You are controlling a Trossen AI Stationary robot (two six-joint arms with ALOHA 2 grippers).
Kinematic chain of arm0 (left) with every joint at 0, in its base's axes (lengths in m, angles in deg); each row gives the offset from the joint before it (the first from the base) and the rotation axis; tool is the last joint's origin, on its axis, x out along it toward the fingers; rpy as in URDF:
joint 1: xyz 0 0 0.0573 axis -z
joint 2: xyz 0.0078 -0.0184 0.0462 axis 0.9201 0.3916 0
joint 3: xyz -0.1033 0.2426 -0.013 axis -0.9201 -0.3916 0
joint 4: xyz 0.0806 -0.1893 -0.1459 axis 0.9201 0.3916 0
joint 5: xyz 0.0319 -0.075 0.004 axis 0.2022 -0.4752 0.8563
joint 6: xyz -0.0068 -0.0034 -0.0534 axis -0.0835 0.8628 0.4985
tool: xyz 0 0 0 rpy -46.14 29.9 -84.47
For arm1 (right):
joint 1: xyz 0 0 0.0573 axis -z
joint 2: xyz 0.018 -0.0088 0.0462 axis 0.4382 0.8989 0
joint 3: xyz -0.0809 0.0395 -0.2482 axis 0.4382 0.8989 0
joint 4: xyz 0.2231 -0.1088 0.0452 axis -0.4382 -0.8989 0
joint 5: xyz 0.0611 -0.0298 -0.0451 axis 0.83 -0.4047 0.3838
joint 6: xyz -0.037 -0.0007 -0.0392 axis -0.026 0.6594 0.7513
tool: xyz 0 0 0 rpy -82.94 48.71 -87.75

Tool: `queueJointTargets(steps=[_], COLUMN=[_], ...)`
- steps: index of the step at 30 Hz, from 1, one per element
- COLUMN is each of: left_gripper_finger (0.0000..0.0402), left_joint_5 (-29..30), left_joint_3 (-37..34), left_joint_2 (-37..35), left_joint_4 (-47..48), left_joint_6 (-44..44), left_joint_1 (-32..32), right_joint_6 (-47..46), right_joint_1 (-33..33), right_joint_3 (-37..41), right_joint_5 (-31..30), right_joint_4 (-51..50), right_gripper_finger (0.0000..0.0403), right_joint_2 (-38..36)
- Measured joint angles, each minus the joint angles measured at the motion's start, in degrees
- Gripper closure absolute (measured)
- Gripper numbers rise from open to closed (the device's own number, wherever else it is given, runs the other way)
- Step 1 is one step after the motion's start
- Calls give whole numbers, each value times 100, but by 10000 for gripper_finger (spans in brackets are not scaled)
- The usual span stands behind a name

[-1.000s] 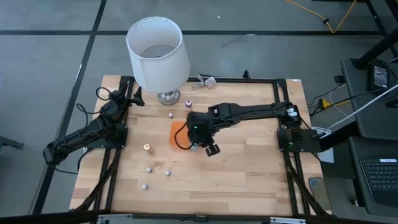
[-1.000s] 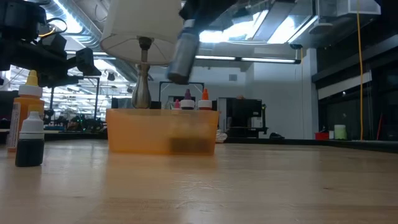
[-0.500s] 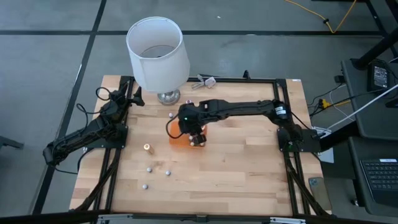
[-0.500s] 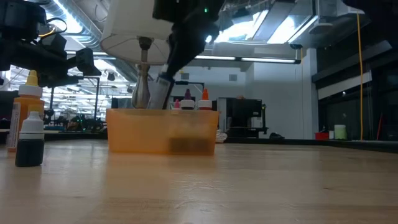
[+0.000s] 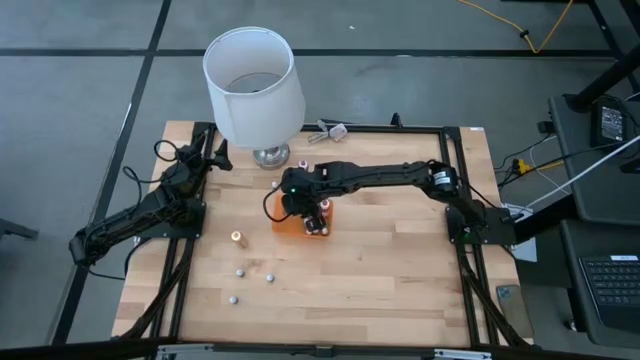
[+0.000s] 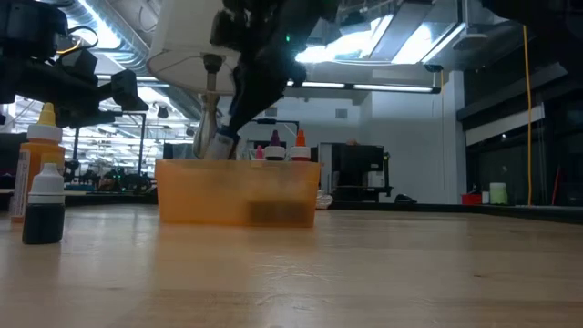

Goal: Pick & Place food coloring
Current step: Put the big blue food coloring bottle into the orange bin

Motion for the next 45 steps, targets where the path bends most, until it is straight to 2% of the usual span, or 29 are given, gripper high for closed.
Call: queueJointTargets(steps=[6, 23, 35, 39, 45], left_gripper_finger=[10, 10, 10, 10, 10], left_joint_5=[-1, -1, 0, -1, 1], left_joint_3=[1, 1, 0, -1, 0], left_joint_2=[0, 0, 0, 0, 0], left_joint_4=[2, 0, -2, 0, -1], left_joint_6=[1, 1, 1, -1, 0], left_joint_1=[1, 1, -1, 1, 1], right_joint_6=[-298, -296, -281, -281, -295], right_joint_1=[159, 263, 263, 263, 289], right_joint_3=[0, 33, 33, 26, -340], right_joint_5=[-2, 7, 0, -44, -449], right_joint_4=[-241, -738, -696, -673, -726], right_gripper_finger=[276, 276, 223, 217, 220], right_joint_2=[127, 156, 156, 156, 156])
